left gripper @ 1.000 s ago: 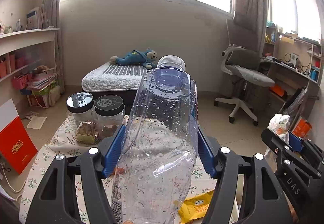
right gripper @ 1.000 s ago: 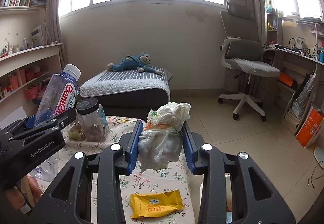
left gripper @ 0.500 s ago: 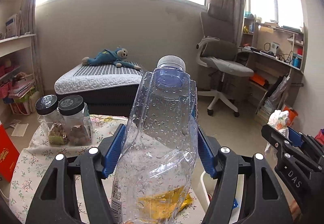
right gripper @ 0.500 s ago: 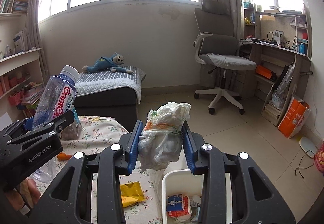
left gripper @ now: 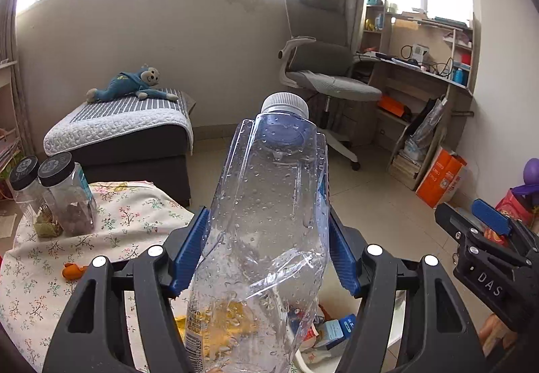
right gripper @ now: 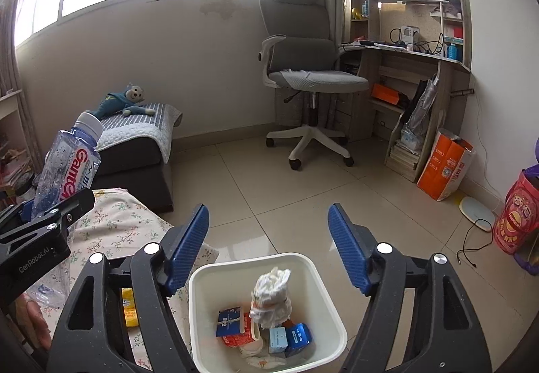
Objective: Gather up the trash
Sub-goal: 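Open the right tool to drop the tissue while the left tool drops the bottle into the bin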
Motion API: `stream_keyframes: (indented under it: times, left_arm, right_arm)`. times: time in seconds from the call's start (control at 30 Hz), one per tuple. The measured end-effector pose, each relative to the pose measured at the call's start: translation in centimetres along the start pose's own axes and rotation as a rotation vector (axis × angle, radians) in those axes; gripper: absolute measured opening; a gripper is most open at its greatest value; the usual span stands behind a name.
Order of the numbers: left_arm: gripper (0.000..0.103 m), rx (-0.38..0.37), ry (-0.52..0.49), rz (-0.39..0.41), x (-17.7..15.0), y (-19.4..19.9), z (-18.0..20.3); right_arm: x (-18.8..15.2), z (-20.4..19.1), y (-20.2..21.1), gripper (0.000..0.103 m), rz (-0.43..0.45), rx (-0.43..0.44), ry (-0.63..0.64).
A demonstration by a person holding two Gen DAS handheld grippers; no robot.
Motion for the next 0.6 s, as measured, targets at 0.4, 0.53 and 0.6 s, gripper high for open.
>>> stream_keyframes:
  times: [0.4, 0.53, 0.6]
  left_arm:
    - [0.066, -0.154, -0.032, -0.142, -3.4, -4.2, 5.3]
    - [0.078, -0.238, -0.028, -0.214, -4.1, -5.7, 6.6]
    - [0.09, -0.253, -0.003, -0.222, -4.2, -5.8, 6.4]
  right_arm:
    - [-2.8, 5.7, -0.1, 0.093, -0.032, -0.154, -0.072]
    - [-3.4, 6.8, -0.3, 0.095, -0.053, -0.179, -0.089]
    - [-3.6, 7.2, -0.3, 0.095, -0.058, -0.183, -0.099]
Point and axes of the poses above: each gripper's, at about its wrist camera, not at the fingertips, and y roughly against the way its jaws point, z to its right, x to its top, the point moved 1 cm from there along -y, roughly the way its jaws point, and after that the axes turned 11 degrees about y, right-handed, at the moved point
